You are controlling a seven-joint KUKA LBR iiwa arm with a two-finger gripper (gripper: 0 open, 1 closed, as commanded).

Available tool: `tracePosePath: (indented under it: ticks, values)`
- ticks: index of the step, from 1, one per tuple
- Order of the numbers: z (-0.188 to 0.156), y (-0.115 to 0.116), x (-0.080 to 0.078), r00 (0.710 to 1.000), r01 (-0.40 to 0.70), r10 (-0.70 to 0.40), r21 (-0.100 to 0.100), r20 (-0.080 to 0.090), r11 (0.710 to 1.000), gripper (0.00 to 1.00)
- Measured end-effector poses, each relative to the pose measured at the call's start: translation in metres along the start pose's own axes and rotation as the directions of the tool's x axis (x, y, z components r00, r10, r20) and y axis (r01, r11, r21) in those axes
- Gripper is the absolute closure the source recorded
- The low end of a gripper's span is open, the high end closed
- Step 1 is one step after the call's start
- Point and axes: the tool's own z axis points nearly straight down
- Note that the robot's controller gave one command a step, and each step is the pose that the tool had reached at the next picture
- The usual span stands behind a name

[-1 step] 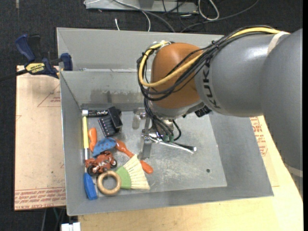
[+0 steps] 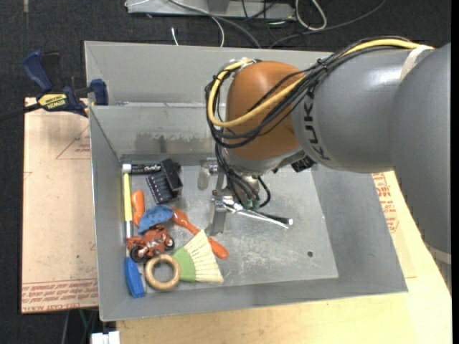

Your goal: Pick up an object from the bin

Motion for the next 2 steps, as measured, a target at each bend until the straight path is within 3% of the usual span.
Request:
tracePosePath:
  ticks: [1, 2]
  values:
    - [0.056, 0.041, 0.009, 0.985, 0.173, -0.173, 0.0, 0.006, 0.985, 0.0]
    - [0.049, 0.082, 0.03, 0.978, 0.21, -0.21, 0.0, -0.005, 0.978, 0.0]
